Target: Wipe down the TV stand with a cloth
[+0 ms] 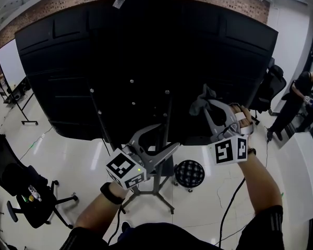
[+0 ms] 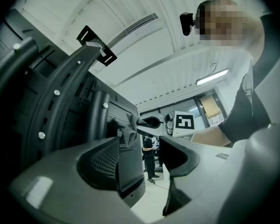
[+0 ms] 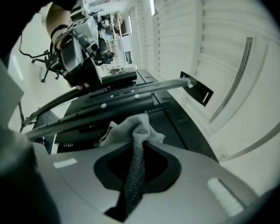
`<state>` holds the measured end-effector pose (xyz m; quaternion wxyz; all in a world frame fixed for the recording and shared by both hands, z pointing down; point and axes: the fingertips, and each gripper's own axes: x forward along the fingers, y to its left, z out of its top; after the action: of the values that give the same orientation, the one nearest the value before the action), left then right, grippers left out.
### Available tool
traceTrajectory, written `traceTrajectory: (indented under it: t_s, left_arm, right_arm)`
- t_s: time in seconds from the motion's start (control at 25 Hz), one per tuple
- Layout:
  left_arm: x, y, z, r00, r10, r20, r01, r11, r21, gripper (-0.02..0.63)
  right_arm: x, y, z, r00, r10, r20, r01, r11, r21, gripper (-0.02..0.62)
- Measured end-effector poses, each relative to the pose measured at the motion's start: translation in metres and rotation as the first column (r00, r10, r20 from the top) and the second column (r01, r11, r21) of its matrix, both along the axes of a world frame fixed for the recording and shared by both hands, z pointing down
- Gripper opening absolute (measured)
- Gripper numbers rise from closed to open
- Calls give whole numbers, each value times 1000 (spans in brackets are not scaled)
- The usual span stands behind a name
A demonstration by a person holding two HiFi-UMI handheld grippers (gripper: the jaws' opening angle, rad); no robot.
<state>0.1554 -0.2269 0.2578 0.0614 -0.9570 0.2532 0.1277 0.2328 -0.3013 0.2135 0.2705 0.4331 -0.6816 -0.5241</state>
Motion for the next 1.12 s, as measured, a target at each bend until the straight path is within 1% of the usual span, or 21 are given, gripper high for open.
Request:
traceTrajectory:
  t_s: [0.12, 0.24, 0.56, 0.76, 0.96, 1.12]
  left_arm:
    - [-31, 2, -6, 1000, -16, -8, 16, 1000, 9, 291]
    - [-65, 1, -9, 999, -30, -14, 31, 999, 17, 291]
    - [-167, 1, -29, 995, -99, -18, 100, 994, 43, 291]
    - [-228, 1, -39, 988, -149, -36, 151, 987, 63, 291]
    - [-279, 2, -39, 980, -194, -42, 197, 978, 65, 291]
    - [-318, -1, -34, 971, -234, -49, 237, 970, 51, 291]
  right_arm:
    - [-40, 13, -16, 999, -47, 24, 47, 999, 5, 15]
    - [-83, 18, -30, 997, -75, 14, 75, 997, 22, 15]
    - [-202, 32, -60, 987, -161, 3, 161, 985, 64, 15]
    - [-273, 39, -66, 976, -218, -2, 217, 974, 64, 15]
    - [-341, 42, -63, 966, -256, -41, 258, 965, 55, 15]
    - [-397, 31, -55, 961, -246, -129, 253, 967, 35, 15]
